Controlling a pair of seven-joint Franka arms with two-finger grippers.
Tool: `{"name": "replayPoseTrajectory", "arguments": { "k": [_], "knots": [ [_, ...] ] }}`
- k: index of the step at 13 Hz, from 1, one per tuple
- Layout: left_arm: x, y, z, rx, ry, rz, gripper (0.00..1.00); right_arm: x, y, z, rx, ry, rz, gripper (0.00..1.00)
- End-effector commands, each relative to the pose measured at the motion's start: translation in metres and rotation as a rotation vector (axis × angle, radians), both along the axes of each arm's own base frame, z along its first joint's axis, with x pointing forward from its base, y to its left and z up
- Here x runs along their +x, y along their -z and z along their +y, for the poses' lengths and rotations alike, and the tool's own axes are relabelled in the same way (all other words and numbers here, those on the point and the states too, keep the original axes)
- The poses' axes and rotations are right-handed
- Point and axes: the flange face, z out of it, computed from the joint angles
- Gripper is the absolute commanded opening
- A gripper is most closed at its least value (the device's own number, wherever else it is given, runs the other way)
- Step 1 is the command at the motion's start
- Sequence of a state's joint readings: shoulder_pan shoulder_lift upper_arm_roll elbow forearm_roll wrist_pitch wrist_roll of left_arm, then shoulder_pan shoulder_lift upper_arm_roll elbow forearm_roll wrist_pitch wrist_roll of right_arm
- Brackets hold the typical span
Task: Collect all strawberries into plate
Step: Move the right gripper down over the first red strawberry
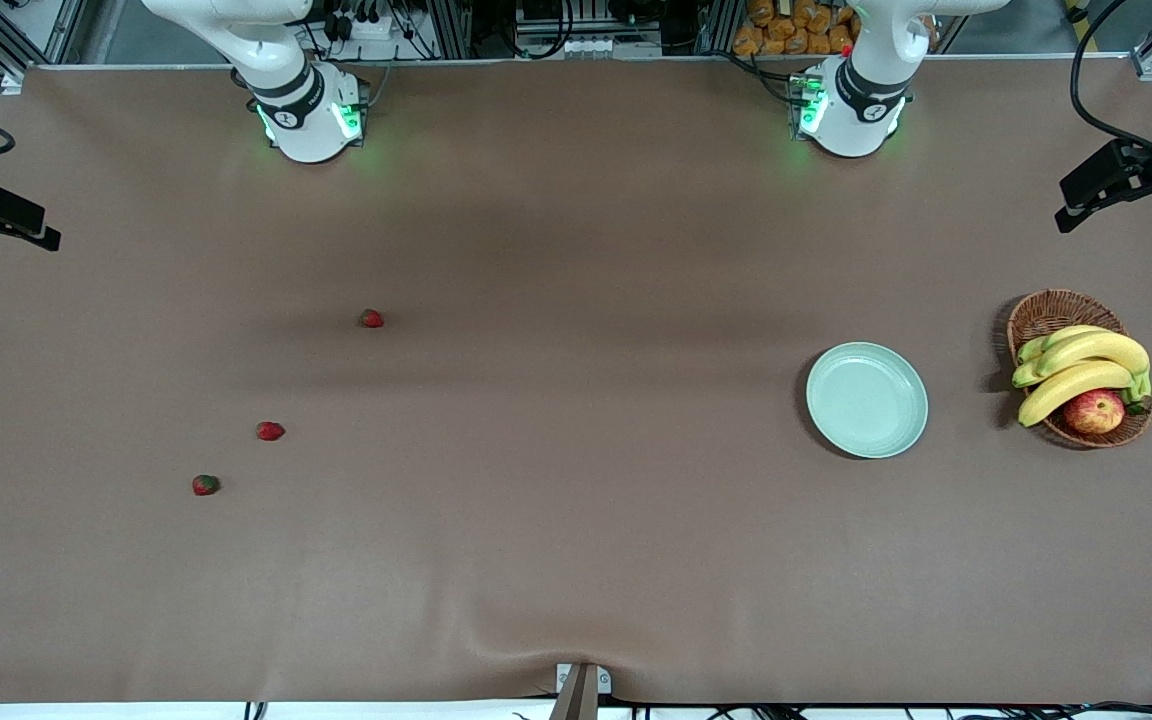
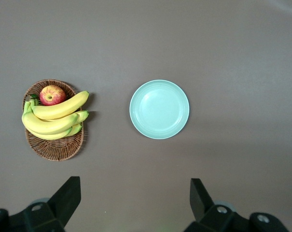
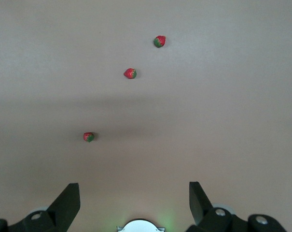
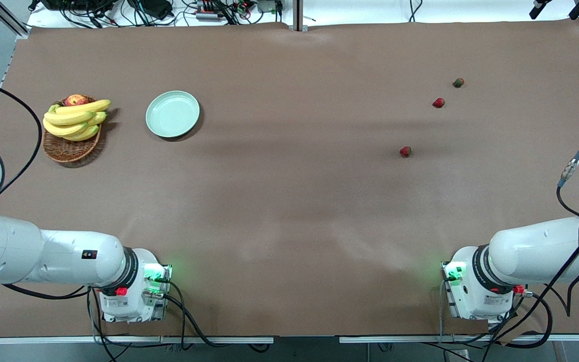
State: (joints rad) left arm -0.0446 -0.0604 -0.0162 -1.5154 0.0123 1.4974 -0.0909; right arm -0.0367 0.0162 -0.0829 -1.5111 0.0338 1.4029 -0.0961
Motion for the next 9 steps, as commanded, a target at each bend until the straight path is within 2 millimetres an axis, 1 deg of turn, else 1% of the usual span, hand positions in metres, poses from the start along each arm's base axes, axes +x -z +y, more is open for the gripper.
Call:
{"name": "replayPoseTrajectory", "arguments": {
  "k": [1,4,5,6,7,8,9],
  "knots": [
    [0.004,-0.002,0.000,0.010,0.013,0.000,1.00,0.009,0.019,-0.013,0.005,0.036,0.032,1.00],
    [0.004,0.000,0.005,0.014,0.004,0.011,1.00,0.023,0.049,-0.019,0.007,0.042,0.082,1.00],
    [0.004,0.000,0.006,0.014,0.005,0.013,1.00,0.027,0.058,-0.017,0.008,0.041,0.098,1.00],
    [0.005,0.003,0.005,0.012,0.027,0.019,1.00,0.032,0.067,-0.013,0.015,0.035,0.108,1.00],
    [0.009,0.009,0.004,0.002,0.042,0.031,1.00,0.040,0.082,-0.009,0.015,0.026,0.128,1.00],
    [0.010,0.009,0.005,-0.002,0.043,0.026,1.00,0.047,0.096,-0.003,0.018,0.016,0.144,1.00],
    [0.012,0.011,0.003,-0.006,0.042,0.028,1.00,0.053,0.109,0.009,0.016,-0.004,0.152,1.00]
  ]
}}
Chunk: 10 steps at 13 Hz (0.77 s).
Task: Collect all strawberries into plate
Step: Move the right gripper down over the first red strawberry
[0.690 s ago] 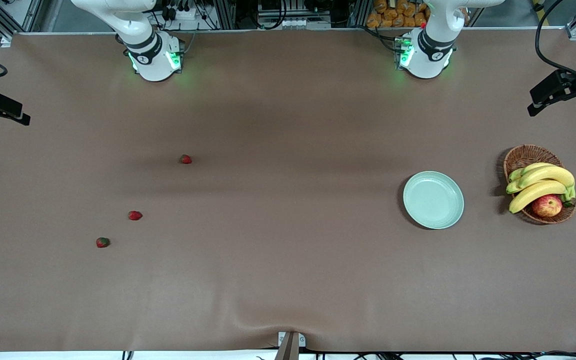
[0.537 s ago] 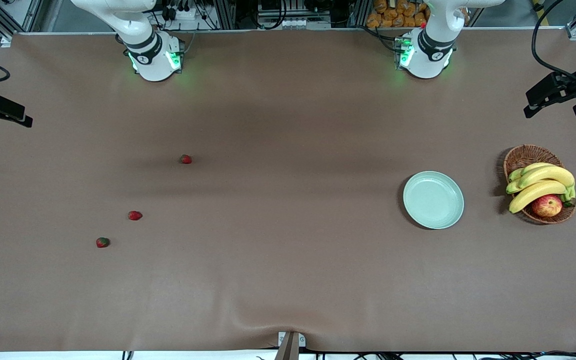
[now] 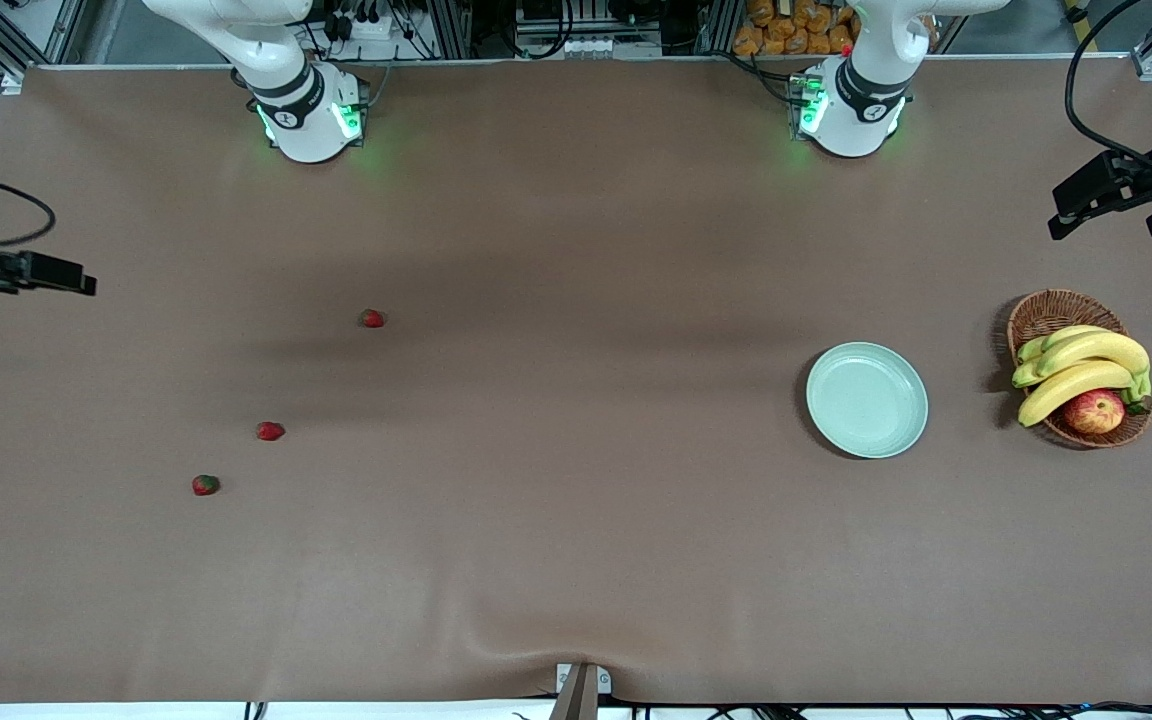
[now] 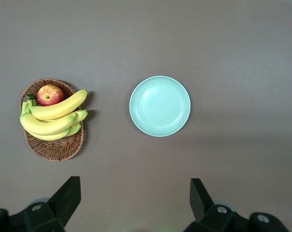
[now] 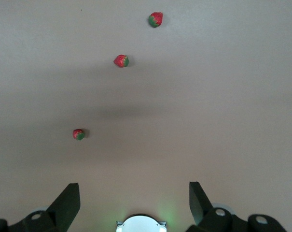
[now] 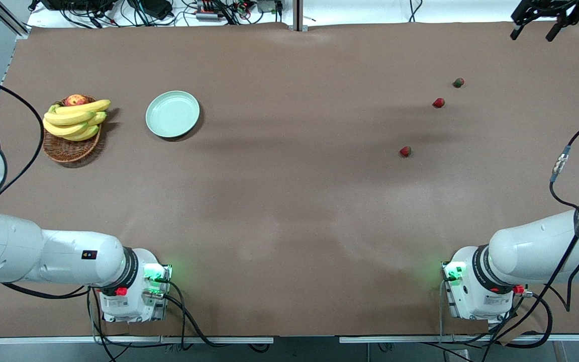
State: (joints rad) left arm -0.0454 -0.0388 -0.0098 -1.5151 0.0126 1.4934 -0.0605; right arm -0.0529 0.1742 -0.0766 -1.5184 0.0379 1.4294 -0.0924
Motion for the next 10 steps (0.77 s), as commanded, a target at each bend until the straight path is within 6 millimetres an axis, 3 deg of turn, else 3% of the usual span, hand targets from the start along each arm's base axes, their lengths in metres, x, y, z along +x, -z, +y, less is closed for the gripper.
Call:
{"name": "replayPoseTrajectory", "arguments": {
  "k": [1,3,5,8,10],
  "knots": [
    [0.012,0.009,-0.006,-0.007,0.023,0.012,1.00,0.016,0.035,0.031,0.008,-0.045,0.024,1.00],
    [0.018,0.018,-0.014,0.002,0.019,0.025,1.00,0.022,0.080,0.073,-0.012,-0.133,-0.005,1.00],
    [0.027,0.033,-0.026,0.011,0.039,0.038,1.00,0.026,0.122,0.100,-0.065,-0.247,-0.013,1.00],
    [0.030,0.039,-0.035,0.012,0.053,0.047,1.00,0.048,0.176,0.117,-0.029,-0.549,-0.039,1.00],
    [0.030,0.040,-0.034,0.012,0.051,0.048,1.00,0.056,0.206,0.114,-0.006,-0.674,-0.052,1.00]
  ]
}}
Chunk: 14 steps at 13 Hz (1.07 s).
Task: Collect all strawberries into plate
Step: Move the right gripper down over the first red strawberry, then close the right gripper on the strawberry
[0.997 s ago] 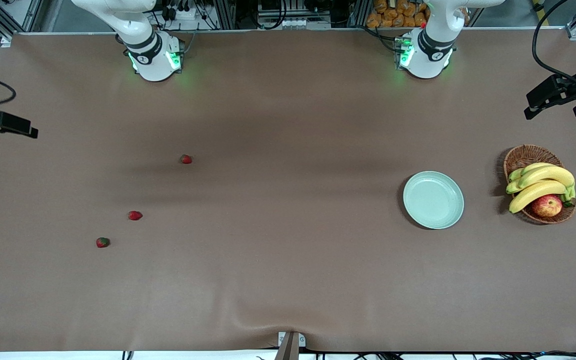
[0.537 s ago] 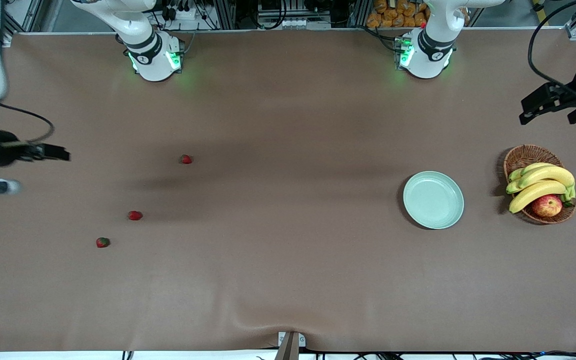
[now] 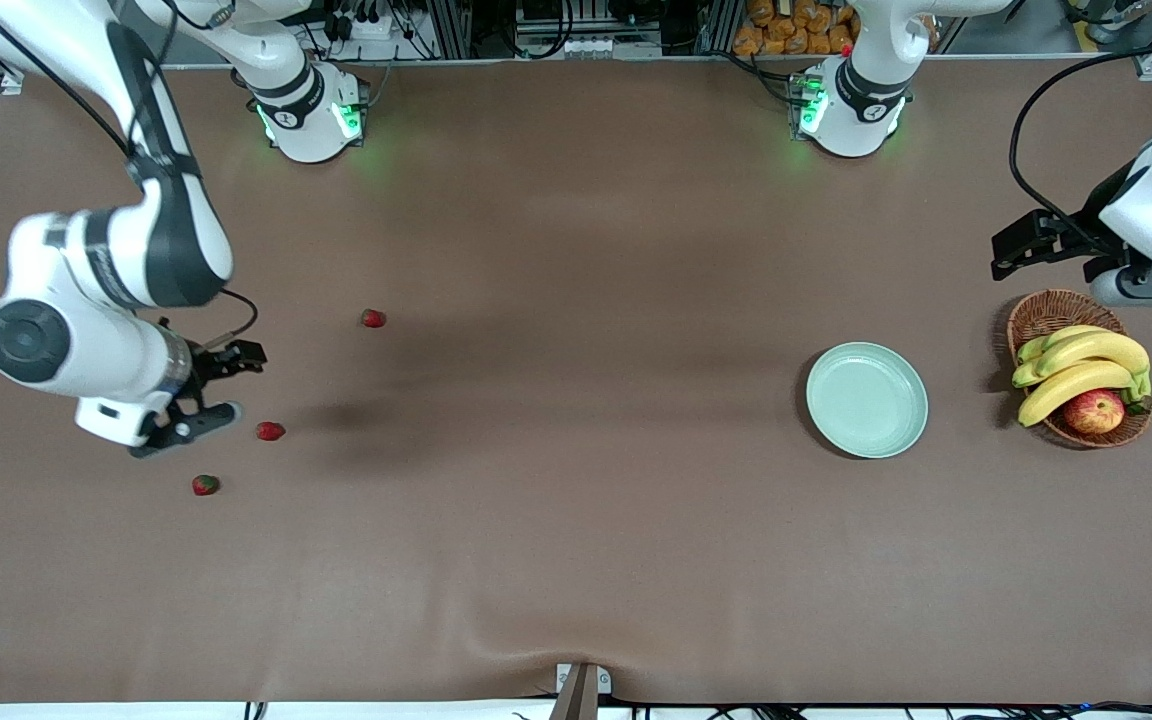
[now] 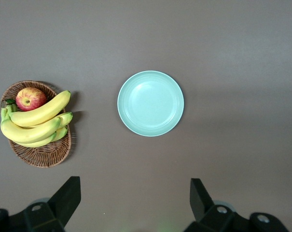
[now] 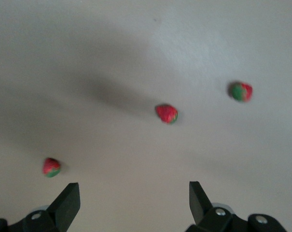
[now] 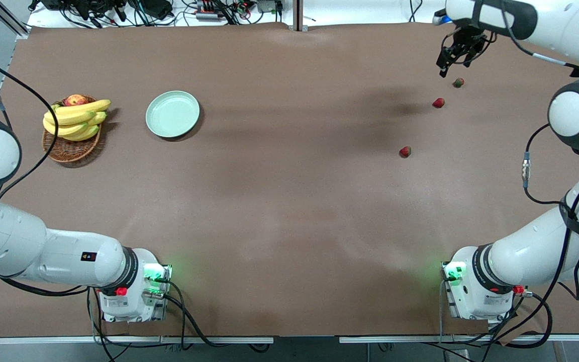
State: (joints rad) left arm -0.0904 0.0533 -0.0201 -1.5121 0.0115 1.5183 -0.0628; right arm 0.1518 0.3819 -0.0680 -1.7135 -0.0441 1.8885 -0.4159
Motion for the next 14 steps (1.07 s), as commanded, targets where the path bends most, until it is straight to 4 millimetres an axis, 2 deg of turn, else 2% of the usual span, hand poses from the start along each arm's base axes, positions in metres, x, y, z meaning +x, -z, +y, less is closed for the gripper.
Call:
{"name": "replayPoseTrajectory", "arguments": {
  "k": [1,3,7,11,14],
  "knots": [
    [0.001,-0.008,0.001,0.009,-0.006,-0.016,1.00,0.003,0.036,-0.005,0.007,-0.152,0.005,1.00],
    [-0.002,-0.011,0.002,0.009,-0.007,-0.016,1.00,-0.006,0.066,-0.007,0.010,-0.242,-0.048,1.00],
    [-0.004,-0.016,0.004,0.008,-0.008,-0.022,1.00,-0.014,0.120,-0.029,0.043,-0.491,-0.159,1.00],
    [-0.007,-0.015,0.004,0.010,-0.010,-0.005,1.00,-0.006,0.148,-0.034,0.044,-0.681,-0.200,1.00],
    [-0.020,-0.034,0.003,-0.003,-0.034,-0.027,1.00,-0.004,0.178,-0.046,0.045,-0.773,-0.214,1.00]
  ]
}}
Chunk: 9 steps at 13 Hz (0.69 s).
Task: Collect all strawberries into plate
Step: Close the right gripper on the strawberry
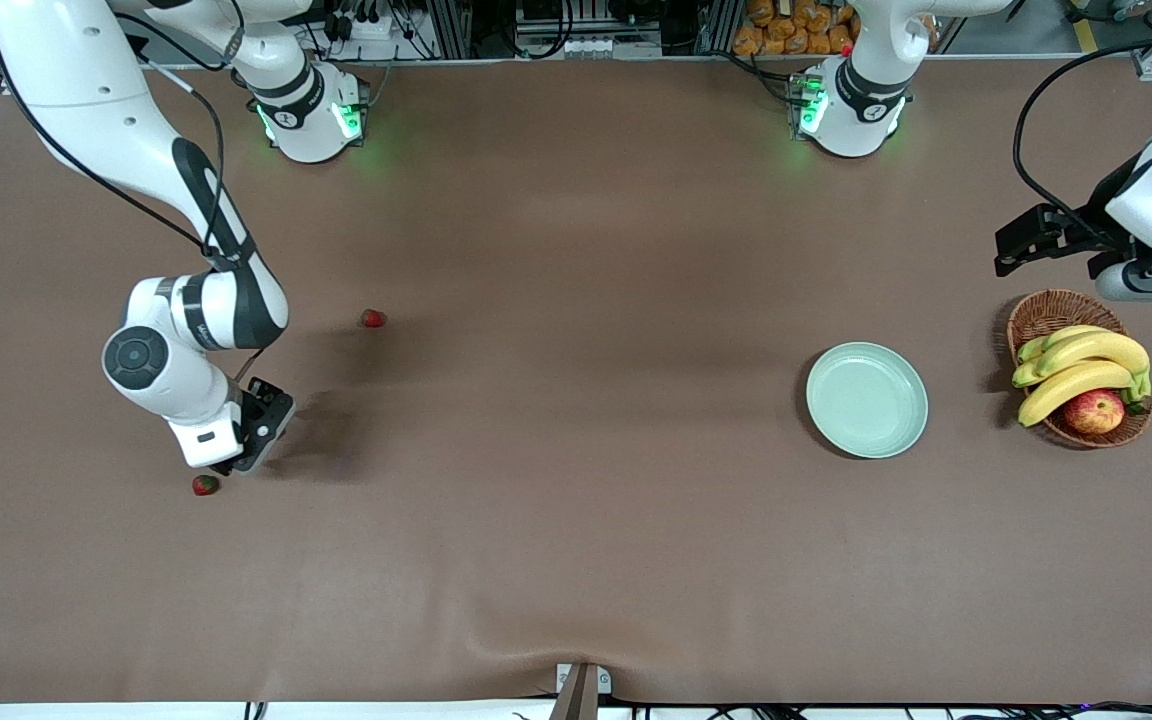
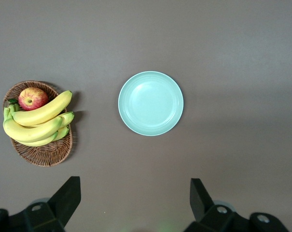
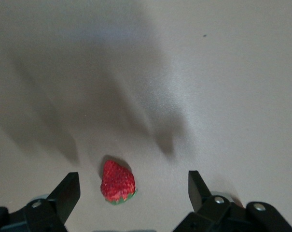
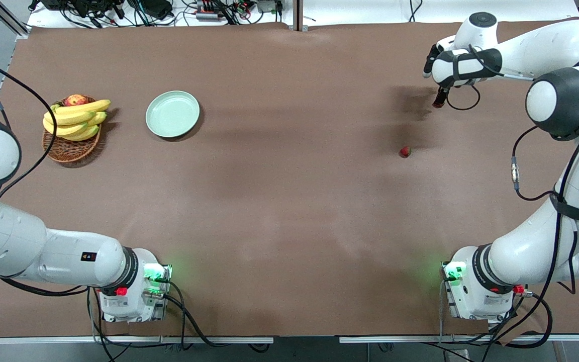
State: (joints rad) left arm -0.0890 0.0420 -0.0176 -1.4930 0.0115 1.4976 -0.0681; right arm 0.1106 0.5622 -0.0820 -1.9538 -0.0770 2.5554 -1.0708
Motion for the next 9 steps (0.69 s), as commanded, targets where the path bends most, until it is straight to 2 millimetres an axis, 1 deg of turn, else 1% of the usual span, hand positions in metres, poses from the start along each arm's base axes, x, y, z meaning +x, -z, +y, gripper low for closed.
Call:
{"name": "replayPoseTrajectory", "arguments": {
  "k": [1,3,6,7,8,9],
  "knots": [
    [-0.015,-0.022,-0.003,0.002,-0.043,-0.020,1.00,0.003,0.020,-0.016,-0.004,-0.104,-0.033,1.00],
    [-0.016,-0.020,-0.017,0.010,-0.030,-0.017,1.00,0.001,0.022,-0.015,-0.002,-0.102,-0.027,1.00],
    [-0.016,-0.019,-0.019,0.011,-0.042,-0.017,1.00,0.000,0.023,-0.013,-0.002,-0.104,-0.025,1.00],
    [-0.016,-0.019,-0.019,0.011,-0.044,-0.016,1.00,0.000,0.023,-0.011,-0.002,-0.108,-0.025,0.78],
    [-0.015,-0.018,-0.017,0.011,-0.047,-0.014,1.00,0.000,0.023,-0.010,-0.002,-0.110,-0.024,0.41],
    [-0.015,-0.019,-0.015,0.011,-0.052,-0.016,1.00,0.000,0.023,-0.009,-0.001,-0.112,-0.024,0.16]
  ]
}}
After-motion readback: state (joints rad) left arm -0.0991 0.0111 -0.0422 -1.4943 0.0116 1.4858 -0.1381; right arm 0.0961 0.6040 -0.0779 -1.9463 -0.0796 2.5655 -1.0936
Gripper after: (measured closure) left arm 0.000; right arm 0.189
